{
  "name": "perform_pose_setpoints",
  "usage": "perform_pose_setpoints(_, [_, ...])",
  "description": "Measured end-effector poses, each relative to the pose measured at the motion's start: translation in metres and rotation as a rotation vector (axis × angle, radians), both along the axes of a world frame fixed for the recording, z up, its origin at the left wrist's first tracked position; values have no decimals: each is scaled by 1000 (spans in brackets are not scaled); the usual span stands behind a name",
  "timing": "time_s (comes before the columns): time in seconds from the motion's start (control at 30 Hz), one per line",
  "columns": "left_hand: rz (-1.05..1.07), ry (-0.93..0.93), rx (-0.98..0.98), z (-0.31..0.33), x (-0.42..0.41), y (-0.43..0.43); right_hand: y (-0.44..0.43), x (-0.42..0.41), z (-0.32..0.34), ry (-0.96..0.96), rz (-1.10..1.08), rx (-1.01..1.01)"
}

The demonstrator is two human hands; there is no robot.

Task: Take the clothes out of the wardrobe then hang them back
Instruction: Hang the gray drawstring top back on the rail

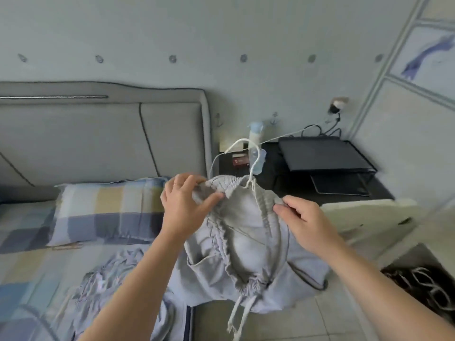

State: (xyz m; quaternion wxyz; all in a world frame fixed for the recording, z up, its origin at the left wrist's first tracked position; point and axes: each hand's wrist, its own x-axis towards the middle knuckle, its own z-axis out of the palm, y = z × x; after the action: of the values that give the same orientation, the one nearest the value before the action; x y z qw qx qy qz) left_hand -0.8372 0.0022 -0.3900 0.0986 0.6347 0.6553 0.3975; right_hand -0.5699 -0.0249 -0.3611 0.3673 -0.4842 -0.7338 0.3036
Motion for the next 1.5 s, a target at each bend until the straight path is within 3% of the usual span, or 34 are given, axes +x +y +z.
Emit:
perform_pose_setpoints(0.23, [-272, 10, 69, 3, 225, -26, -87, 184, 23, 97, -285, -61])
perform_pose_setpoints(0.37, [-351, -153, 195, 9, 346, -41, -138, 272, 34, 115, -484, -57])
perform_pose_setpoints(0.5, [-629, -219, 5, 29, 448, -53, -181, 345, 53, 194, -738, -28])
perform_pose_setpoints(0.67, [-936, -171, -19, 54, 549, -56, -209, 420, 79, 335, -999, -4])
perform_pose_setpoints(0.77, [-1140, -123, -90, 61, 593, -58, -206, 456, 95, 491, -1148, -24])
perform_pose_setpoints(0.87, [-1316, -110, -116, 69, 632, -59, -191, 481, 112, 522, -1252, -21])
perform_pose_setpoints(1.0, [-1368, -160, -138, 86, 682, -21, -165, 502, 138, 598, -1331, 16])
perform_pose_setpoints(1.17, [-1465, -220, -125, 136, 731, 35, -121, 535, 183, 860, -1375, 117])
perform_pose_setpoints(1.37, [-1630, -192, -23, 231, 763, 78, -60, 581, 244, 844, -1369, 278])
perform_pose_setpoints(1.5, [-1735, -141, -72, 289, 784, 95, -21, 616, 285, 845, -1281, 358])
